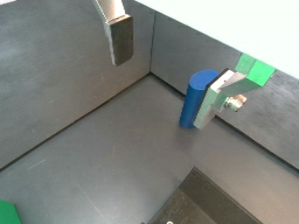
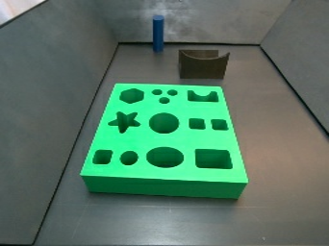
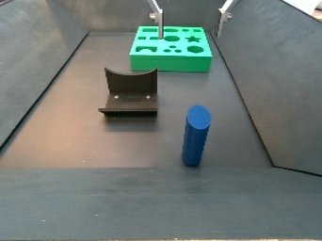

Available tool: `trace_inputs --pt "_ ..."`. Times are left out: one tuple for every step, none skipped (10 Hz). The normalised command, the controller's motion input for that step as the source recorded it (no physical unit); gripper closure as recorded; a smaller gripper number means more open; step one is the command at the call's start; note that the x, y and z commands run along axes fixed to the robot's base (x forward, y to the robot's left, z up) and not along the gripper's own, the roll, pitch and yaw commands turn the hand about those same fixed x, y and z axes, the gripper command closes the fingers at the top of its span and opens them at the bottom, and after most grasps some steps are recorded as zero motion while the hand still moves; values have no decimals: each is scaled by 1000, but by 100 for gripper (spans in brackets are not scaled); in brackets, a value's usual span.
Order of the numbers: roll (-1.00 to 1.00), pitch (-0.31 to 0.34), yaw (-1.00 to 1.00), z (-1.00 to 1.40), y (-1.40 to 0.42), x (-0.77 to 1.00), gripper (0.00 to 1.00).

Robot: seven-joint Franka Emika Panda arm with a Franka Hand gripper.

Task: Pick up the oval object. Move up. Move to above the board. Insert the oval object.
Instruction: Pick up the oval object.

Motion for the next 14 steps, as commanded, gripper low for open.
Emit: trace_inputs --pt "0 0 0 -46 0 63 0" --pt "0 0 34 -171 457 0 0" --pt "-9 -54 103 -340 620 -77 0" --pt "-44 -83 89 -417 626 -17 0" --pt "-101 -64 149 -486 620 69 0" --pt "-73 -60 146 -523 611 54 0" --pt "-51 -64 134 -520 589 26 0" --pt "-19 -44 111 -571 580 23 0" --pt "0 -46 0 -643 540 -60 0" --pt "0 -14 0 -643 520 0 0" --pt "-7 0 0 -603 551 43 0" --pt "-23 0 0 -629 529 94 0" --pt "-14 -3 -77 -697 460 23 0" --pt "-80 -34 -120 0 174 -29 0"
